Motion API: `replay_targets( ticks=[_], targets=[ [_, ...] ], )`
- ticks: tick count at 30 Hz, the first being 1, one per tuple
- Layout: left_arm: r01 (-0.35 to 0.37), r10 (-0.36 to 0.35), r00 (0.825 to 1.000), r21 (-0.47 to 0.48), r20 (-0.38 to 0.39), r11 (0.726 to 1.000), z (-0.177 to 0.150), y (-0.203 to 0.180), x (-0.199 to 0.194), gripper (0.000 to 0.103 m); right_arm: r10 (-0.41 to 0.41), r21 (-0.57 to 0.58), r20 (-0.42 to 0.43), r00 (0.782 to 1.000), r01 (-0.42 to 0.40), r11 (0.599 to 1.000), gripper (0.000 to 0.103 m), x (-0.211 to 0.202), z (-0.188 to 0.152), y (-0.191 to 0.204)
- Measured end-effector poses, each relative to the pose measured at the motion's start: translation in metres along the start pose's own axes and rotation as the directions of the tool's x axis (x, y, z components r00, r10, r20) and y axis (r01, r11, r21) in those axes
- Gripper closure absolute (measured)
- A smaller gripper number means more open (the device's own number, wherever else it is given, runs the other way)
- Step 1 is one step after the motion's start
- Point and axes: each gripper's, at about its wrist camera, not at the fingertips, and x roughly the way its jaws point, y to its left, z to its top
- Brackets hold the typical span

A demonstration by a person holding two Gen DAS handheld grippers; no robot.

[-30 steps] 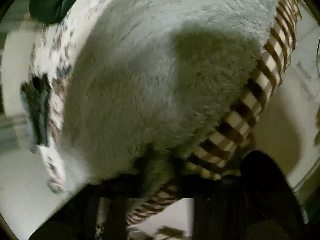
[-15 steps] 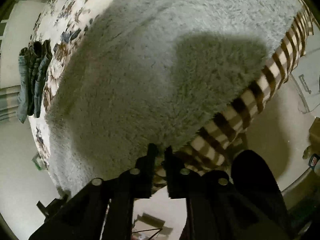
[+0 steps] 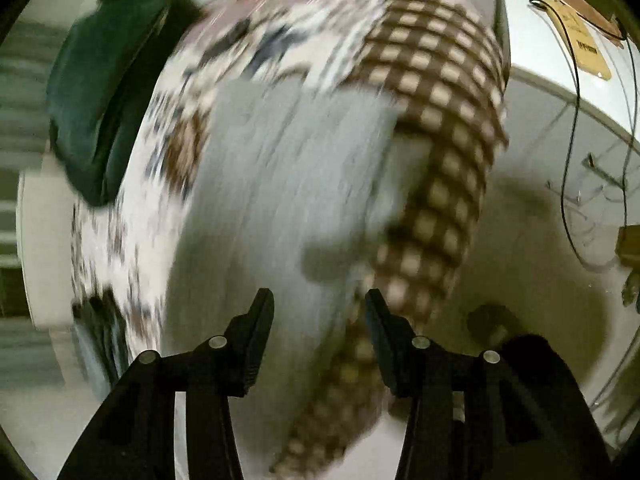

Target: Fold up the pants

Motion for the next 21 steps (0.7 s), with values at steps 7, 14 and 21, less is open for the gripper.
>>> replay_targets(
  ticks=[7,14,21],
  targets=[
    [-0.041,0.045,0.999,0.124,-0.029,0.991,-0.074,-0.098,-0.003,0.017,-0.015,0.017,-0.03,0.999,0.016,1.0,0.099,0.045,0.055,-0.01],
    [-0.058,0.069,0.997,0.275,-0.03,0.96,-0.134,-0.196,-0.011,0.017,-0.006,-0.158,-0.157,0.988,-0.019,0.987,0.086,0.03,0.053,-0.015],
    [0.007,0.004,1.0,0.439,-0.024,0.898,-0.175,-0.293,0.005,0.017,0.143,-0.064,-0.2,0.969,-0.159,0.985,0.048,0.029,0.099,-0.056]
  ],
)
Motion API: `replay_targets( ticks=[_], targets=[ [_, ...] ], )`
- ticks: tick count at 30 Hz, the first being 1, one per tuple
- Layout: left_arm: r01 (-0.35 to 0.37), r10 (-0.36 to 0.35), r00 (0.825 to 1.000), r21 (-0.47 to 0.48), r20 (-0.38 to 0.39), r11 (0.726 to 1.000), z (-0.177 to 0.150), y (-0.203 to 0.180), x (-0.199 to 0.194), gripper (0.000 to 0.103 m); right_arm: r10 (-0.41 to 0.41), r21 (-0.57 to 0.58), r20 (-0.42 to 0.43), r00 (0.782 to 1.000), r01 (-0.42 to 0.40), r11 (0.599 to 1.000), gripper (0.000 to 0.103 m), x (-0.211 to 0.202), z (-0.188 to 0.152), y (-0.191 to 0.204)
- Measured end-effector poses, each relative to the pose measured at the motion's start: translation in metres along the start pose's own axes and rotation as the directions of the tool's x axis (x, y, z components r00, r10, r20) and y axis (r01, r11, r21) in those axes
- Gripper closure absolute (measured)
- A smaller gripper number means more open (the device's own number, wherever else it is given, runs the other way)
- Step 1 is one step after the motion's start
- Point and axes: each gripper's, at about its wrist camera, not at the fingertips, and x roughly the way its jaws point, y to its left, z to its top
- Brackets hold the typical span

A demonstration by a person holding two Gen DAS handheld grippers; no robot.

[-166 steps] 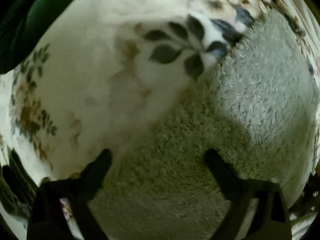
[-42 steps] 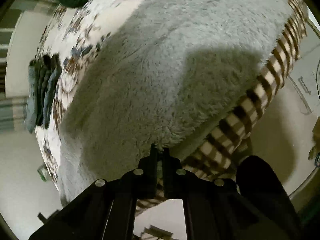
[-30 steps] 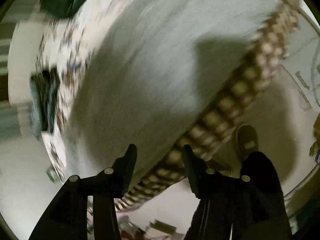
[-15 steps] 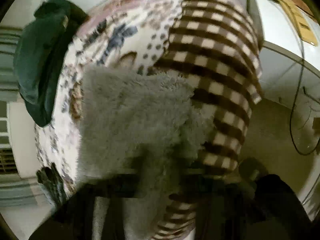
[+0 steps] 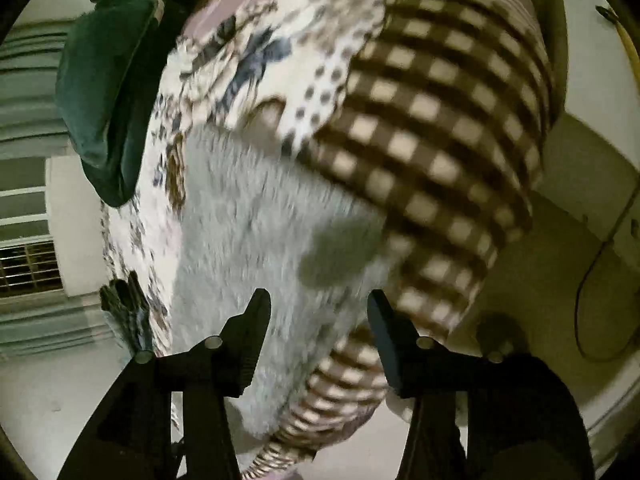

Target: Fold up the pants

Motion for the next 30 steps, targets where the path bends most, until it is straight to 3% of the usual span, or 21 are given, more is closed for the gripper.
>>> replay_targets(
  ticks=[5,7,8,10,12,16,18,20,21,23,24,25,26,30],
  targets=[
    [0.006,-0.004,1.0,0.13,-0.019,0.991,-0.001,-0.065,0.033,0.017,0.046,0.081,-0.052,0.998,-0.042,0.996,0.048,0.024,0.027,-0.031],
    [-0.014,0.021,0.999,0.161,-0.038,0.987,-0.004,-0.077,0.049,0.017,0.089,0.111,0.0,0.996,-0.088,0.99,0.05,0.024,0.034,-0.041],
    [-0.03,0.039,0.998,0.171,-0.05,0.985,-0.007,-0.081,0.057,0.017,0.085,0.092,0.071,0.994,-0.092,0.992,0.073,0.016,0.037,-0.043],
    [-0.038,0.049,0.997,0.172,-0.063,0.984,-0.01,-0.082,0.067,0.017,0.079,0.036,0.091,0.993,-0.083,0.996,0.102,0.01,0.042,-0.038],
    [-0.035,0.046,0.997,0.164,-0.066,0.986,-0.01,-0.079,0.07,0.017,0.087,-0.012,0.096,0.992,-0.086,0.996,0.102,-0.002,0.042,-0.031],
    [-0.024,0.036,0.997,0.162,-0.069,0.986,-0.009,-0.071,0.062,0.017,0.125,-0.056,0.027,0.992,-0.123,0.991,0.102,-0.015,0.042,-0.031],
    [-0.024,0.036,0.997,0.166,-0.067,0.986,-0.007,-0.07,0.059,0.017,0.127,-0.031,-0.01,0.992,-0.128,0.991,0.095,-0.013,0.041,-0.035],
    [-0.023,0.035,0.997,0.166,-0.068,0.986,-0.007,-0.069,0.058,0.017,0.119,-0.009,-0.045,0.992,-0.119,0.993,0.047,-0.006,0.04,-0.033],
    [-0.023,0.035,0.997,0.166,-0.071,0.986,-0.007,-0.071,0.06,0.017,0.139,0.01,-0.054,0.989,-0.139,0.99,0.044,0.0,0.04,-0.035],
    [-0.021,0.035,0.996,0.164,-0.083,0.986,-0.008,-0.067,0.061,0.017,0.18,0.059,-0.083,0.98,-0.176,0.983,0.044,0.014,0.039,-0.043],
    [-0.021,0.035,0.996,0.162,-0.086,0.987,-0.008,-0.068,0.061,0.017,0.203,0.076,-0.093,0.975,-0.196,0.978,0.05,0.021,0.038,-0.042],
    [-0.021,0.035,0.996,0.16,-0.083,0.987,-0.01,-0.07,0.061,0.017,0.217,0.078,-0.08,0.973,-0.211,0.974,0.085,0.025,0.037,-0.041],
    [-0.014,0.027,0.996,0.154,-0.079,0.988,-0.01,-0.068,0.057,0.017,0.189,0.063,-0.057,0.98,-0.185,0.981,0.093,0.024,0.035,-0.039],
    [0.026,-0.019,0.998,0.148,-0.055,0.989,-0.01,-0.069,0.038,0.017,0.123,0.003,0.006,0.992,-0.123,0.992,0.093,-0.002,0.026,-0.033]
  ],
)
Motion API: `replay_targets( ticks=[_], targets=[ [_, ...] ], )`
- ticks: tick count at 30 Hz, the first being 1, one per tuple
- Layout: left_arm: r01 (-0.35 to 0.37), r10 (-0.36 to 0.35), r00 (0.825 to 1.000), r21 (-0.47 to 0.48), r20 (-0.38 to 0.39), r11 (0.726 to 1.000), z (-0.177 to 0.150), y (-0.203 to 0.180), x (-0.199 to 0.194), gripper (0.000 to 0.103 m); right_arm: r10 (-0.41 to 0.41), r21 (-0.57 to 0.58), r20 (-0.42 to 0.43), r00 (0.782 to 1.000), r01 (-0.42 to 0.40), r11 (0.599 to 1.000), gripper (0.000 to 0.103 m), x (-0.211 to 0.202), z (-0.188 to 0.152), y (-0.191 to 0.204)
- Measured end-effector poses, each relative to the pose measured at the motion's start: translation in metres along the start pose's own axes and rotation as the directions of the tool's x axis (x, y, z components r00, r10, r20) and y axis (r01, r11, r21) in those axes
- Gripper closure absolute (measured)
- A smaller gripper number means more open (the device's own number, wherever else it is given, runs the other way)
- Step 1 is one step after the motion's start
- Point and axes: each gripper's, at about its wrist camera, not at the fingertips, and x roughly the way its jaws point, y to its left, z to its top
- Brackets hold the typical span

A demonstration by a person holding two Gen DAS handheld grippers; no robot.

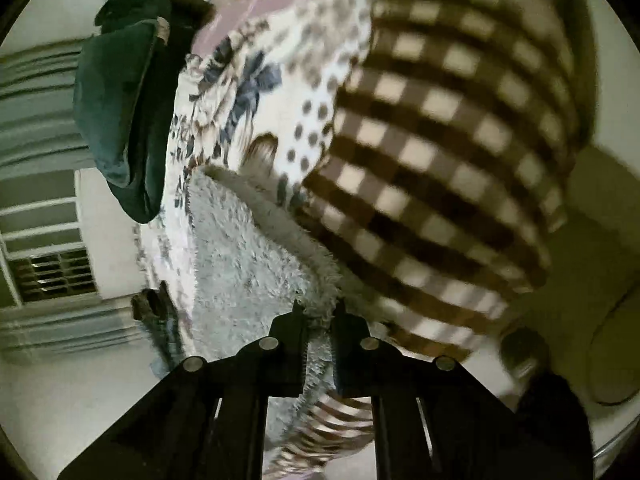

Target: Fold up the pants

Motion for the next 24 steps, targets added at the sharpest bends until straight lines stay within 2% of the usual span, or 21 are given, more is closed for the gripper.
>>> replay_targets(
  ticks=[1,2,3,4,5,6,8,11,13,16,19,21,24],
  targets=[
    [0.006,-0.006,1.0,0.005,-0.001,1.0,0.0,0.0,0.001,0.017,-0.006,-0.006,0.0,1.0,0.006,1.0,0.092,-0.003,-0.001,-0.003],
    [0.004,-0.004,1.0,0.009,-0.007,1.0,0.0,0.001,0.003,0.017,-0.004,-0.004,-0.009,1.0,0.004,1.0,0.082,-0.004,-0.001,-0.008],
    [-0.001,0.001,1.0,0.011,-0.018,1.0,0.0,0.001,0.01,0.017,0.005,0.008,-0.025,1.0,-0.004,1.0,0.072,-0.002,0.0,-0.015],
    [0.0,0.0,1.0,0.01,-0.028,1.0,0.001,0.002,0.016,0.017,0.015,0.024,-0.035,0.999,-0.014,1.0,0.051,-0.001,0.001,-0.021],
    [0.002,-0.001,0.999,0.01,-0.034,1.0,0.001,0.002,0.022,0.017,0.046,0.037,-0.033,0.998,-0.044,0.998,0.043,-0.003,0.001,-0.028],
    [0.008,-0.008,0.999,0.01,-0.036,1.0,0.001,0.004,0.029,0.016,0.084,0.03,-0.031,0.996,-0.083,0.996,0.043,-0.003,0.0,-0.03],
    [0.017,-0.017,0.999,0.015,-0.03,1.0,0.001,0.004,0.037,0.007,0.132,0.008,-0.069,0.989,-0.132,0.991,0.043,0.003,-0.003,-0.03],
    [0.032,-0.032,0.999,0.018,-0.021,0.999,0.002,0.008,0.046,0.0,0.138,-0.04,-0.177,0.975,-0.147,0.988,0.043,0.037,-0.014,-0.022],
    [0.036,-0.035,0.999,0.037,-0.021,0.999,0.001,0.008,0.051,0.0,0.135,-0.067,-0.193,0.972,-0.15,0.986,0.043,0.055,-0.02,-0.016],
    [0.047,-0.047,0.999,0.033,-0.012,0.998,0.003,0.007,0.053,0.0,0.193,-0.036,-0.148,0.97,-0.2,0.979,0.042,0.065,-0.021,-0.015],
    [0.049,-0.048,0.999,0.029,-0.023,0.998,0.007,0.016,0.053,0.0,0.314,0.041,-0.08,0.946,-0.311,0.949,0.042,0.067,-0.018,-0.017],
    [0.049,-0.049,0.999,0.027,-0.025,0.998,0.007,0.012,0.055,0.0,0.327,0.065,-0.051,0.944,-0.323,0.944,0.042,0.072,-0.016,-0.016],
    [0.044,-0.044,0.999,0.024,-0.025,0.999,0.022,0.01,0.064,0.0,0.318,0.103,-0.052,0.947,-0.312,0.945,0.041,0.091,-0.011,-0.012]
  ],
)
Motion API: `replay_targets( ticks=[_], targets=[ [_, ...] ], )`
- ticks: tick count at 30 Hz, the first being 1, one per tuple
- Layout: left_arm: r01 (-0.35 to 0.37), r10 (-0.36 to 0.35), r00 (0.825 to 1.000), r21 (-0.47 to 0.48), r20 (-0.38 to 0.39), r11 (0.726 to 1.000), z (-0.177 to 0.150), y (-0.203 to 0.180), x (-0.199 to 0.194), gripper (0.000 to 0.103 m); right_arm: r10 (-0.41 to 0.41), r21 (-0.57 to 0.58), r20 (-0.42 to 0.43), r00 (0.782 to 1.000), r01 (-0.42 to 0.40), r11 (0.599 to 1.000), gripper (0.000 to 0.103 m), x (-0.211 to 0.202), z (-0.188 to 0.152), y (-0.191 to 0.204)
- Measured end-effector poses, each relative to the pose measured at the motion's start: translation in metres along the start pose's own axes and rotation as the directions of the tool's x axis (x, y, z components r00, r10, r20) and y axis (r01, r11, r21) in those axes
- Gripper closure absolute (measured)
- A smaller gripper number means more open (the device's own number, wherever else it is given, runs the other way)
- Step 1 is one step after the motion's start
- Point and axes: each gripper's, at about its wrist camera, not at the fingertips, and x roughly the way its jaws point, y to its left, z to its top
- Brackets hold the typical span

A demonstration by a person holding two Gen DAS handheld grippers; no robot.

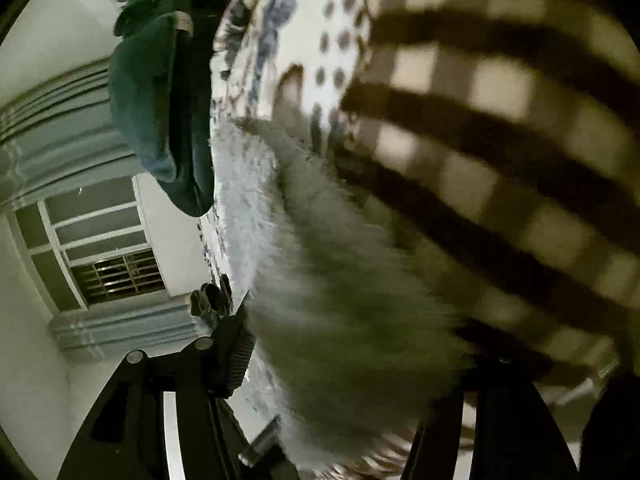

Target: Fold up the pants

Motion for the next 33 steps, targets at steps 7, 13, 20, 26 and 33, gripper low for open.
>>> replay_targets(
  ticks=[7,13,20,26,33],
  targets=[
    [0.052,-0.051,0.998,-0.048,0.028,0.997,0.013,0.017,-0.036,0.0,-0.1,-0.135,0.075,0.992,0.109,0.985,0.078,0.009,-0.006,0.062],
    [0.019,-0.004,0.994,-0.14,0.105,0.99,0.012,0.071,-0.094,0.0,-0.147,-0.339,0.123,0.981,0.181,0.923,0.079,0.007,-0.051,0.165],
    [-0.069,0.103,0.984,-0.224,0.146,0.972,-0.002,0.174,-0.135,0.0,-0.233,-0.542,0.124,0.965,0.262,0.798,0.079,0.05,-0.144,0.25],
    [-0.091,0.149,0.975,-0.314,0.165,0.945,-0.019,0.269,-0.159,0.0,-0.339,-0.662,0.07,0.938,0.298,0.687,0.079,0.135,-0.252,0.272],
    [-0.193,0.246,0.965,-0.4,0.088,0.896,-0.066,0.366,-0.157,0.0,-0.524,-0.828,0.019,0.851,0.307,0.469,0.079,0.257,-0.388,0.245]
  ],
)
